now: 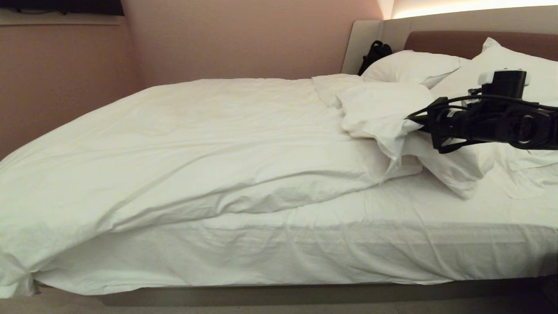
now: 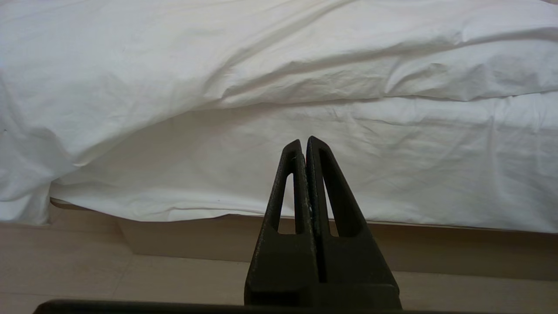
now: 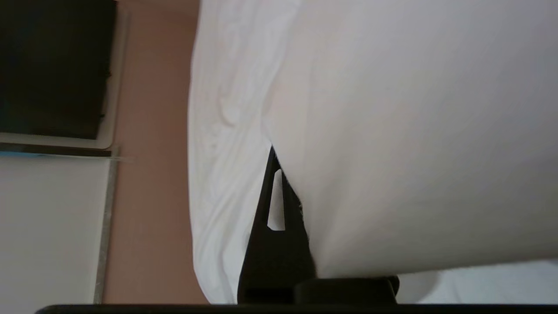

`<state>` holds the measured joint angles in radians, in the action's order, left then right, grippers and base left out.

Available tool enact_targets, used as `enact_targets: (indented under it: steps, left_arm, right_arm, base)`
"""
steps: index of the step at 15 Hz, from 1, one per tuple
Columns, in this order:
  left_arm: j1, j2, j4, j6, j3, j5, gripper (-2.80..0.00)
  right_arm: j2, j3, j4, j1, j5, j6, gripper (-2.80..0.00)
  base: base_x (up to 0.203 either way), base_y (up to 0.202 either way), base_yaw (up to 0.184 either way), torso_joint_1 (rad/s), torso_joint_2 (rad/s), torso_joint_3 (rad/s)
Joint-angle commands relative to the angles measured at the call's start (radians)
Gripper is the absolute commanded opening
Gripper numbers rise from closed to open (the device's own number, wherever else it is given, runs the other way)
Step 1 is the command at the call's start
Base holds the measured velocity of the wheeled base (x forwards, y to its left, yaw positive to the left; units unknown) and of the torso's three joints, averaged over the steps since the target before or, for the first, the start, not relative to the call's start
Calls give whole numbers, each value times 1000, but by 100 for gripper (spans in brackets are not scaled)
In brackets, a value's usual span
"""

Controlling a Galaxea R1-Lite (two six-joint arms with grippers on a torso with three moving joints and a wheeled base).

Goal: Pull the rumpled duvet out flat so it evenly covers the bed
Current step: Flatten the corners of the folded blanket

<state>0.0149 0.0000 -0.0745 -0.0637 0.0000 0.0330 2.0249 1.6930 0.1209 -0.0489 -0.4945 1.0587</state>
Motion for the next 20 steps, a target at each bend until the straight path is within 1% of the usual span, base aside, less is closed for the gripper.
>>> enact_targets:
  steps: [1,4,9,14,17,20]
  left_arm:
    - [0,0,-1,-1,0,1,-280]
    - [0,0,-1,-1,0,1,-280]
    - [0,0,-1,-1,0,1,-280]
    - [0,2,-1,-1,0,1,-280]
    - [0,0,-1,-1,0,1,-280]
    - [0,0,-1,-1,0,1,-280]
  right_arm:
    - [-20,53,-35,1,-1,5,-280]
    - [-21,110,-58,0,1,-6,-280]
    - [-25,111,-61,0,1,-13,-280]
    - [-28,133,-72,31,-4,-85,-280]
    - [-46,135,-75,64,-4,-133,-280]
    - [-93,134,-126,72,-4,-140,-280]
  base:
    - [0,0,0,0,0,0]
    - [0,0,0,0,0,0]
    - [0,0,0,0,0,0]
    - [0,0,0,0,0,0]
    - [0,0,0,0,0,0]
    - [0,0,0,0,0,0]
